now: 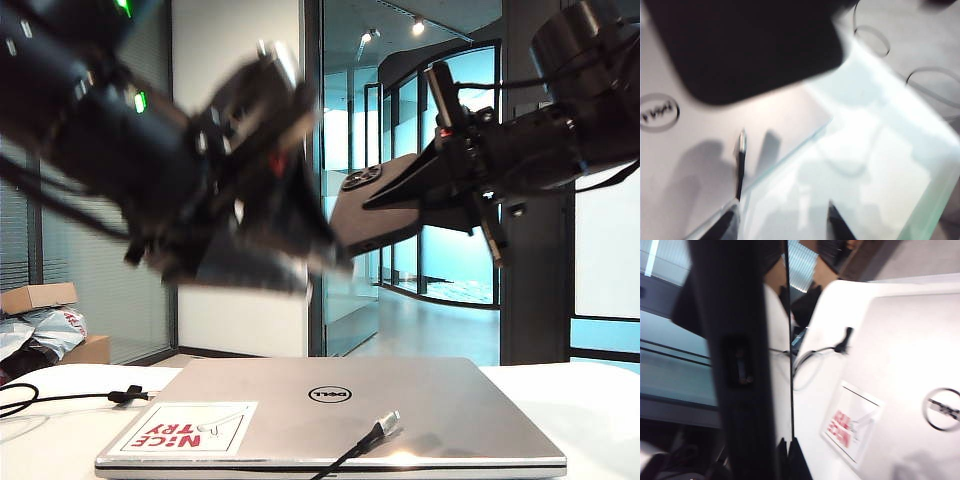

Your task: Pick up the charging cable and the phone, plug the charging cable into the charging port on the phone, and finally place them back on the table.

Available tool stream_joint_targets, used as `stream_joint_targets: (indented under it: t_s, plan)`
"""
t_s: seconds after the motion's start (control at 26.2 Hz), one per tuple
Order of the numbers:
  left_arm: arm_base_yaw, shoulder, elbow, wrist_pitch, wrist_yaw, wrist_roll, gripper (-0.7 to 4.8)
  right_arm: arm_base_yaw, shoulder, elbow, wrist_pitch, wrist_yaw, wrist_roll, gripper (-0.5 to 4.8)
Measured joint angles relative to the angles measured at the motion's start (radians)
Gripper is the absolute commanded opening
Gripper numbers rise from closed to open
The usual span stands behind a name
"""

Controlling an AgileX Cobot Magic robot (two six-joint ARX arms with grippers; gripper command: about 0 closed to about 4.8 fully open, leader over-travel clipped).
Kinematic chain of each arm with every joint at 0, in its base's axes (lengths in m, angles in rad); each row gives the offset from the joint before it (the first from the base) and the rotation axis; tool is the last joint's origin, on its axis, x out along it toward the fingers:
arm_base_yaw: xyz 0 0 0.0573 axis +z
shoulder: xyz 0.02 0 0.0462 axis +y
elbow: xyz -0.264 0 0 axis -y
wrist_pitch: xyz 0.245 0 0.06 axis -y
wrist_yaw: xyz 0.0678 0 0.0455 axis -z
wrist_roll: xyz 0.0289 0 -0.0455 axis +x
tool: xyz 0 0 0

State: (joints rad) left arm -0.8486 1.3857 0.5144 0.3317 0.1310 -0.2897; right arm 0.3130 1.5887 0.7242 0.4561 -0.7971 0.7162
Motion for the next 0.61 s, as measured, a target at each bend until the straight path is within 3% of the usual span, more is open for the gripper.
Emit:
stream_joint_targets:
  t_s: [0.15,0.61]
  plan:
    - [0.0,0.106,0.0,0.031,0.0,0.041,2.11,-0.027,-0.085,0.0,-0.145,0.031,-0.075,-0.05]
    - [0.0,0.317,0.079,0.077,0.0,0.149,2.11,-0.035,-0.119,0.0,-0.172,0.027,-0.082,-0.05]
